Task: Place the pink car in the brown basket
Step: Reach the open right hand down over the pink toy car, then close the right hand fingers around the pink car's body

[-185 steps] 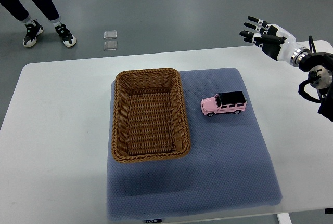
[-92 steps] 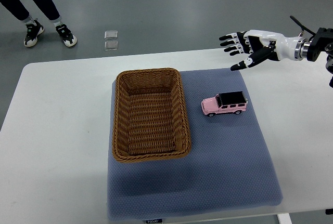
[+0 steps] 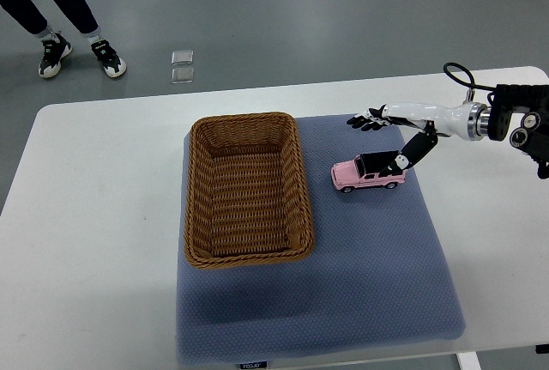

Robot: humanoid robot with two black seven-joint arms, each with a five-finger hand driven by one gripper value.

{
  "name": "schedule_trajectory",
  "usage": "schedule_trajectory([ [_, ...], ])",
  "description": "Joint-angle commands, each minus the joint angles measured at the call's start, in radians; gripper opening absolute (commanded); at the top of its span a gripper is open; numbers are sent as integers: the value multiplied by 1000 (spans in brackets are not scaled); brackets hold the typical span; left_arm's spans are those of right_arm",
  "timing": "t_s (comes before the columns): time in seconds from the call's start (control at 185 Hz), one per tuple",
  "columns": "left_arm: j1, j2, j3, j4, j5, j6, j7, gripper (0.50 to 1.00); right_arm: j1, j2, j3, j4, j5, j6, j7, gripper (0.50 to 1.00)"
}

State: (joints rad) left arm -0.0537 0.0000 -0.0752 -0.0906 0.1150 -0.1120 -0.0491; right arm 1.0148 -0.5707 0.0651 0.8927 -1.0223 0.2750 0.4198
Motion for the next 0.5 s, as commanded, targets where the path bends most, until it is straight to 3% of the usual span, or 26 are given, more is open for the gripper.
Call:
schedule_trajectory([
  [0.0,0,0,0,0,0,0,0,1000,-13,14,-1,-8,-4,-33,-6,915],
  [0.157,0,0,0,0,0,0,0,1000,-44,38,-2,-17,-33,-97,-12,907],
  [0.33,0,0,0,0,0,0,0,1000,-68,49,-2,-34,-44,-120,-16,895],
  [0.492,0,0,0,0,0,0,0,1000,-70,49,-2,-35,-44,-129,-16,805],
])
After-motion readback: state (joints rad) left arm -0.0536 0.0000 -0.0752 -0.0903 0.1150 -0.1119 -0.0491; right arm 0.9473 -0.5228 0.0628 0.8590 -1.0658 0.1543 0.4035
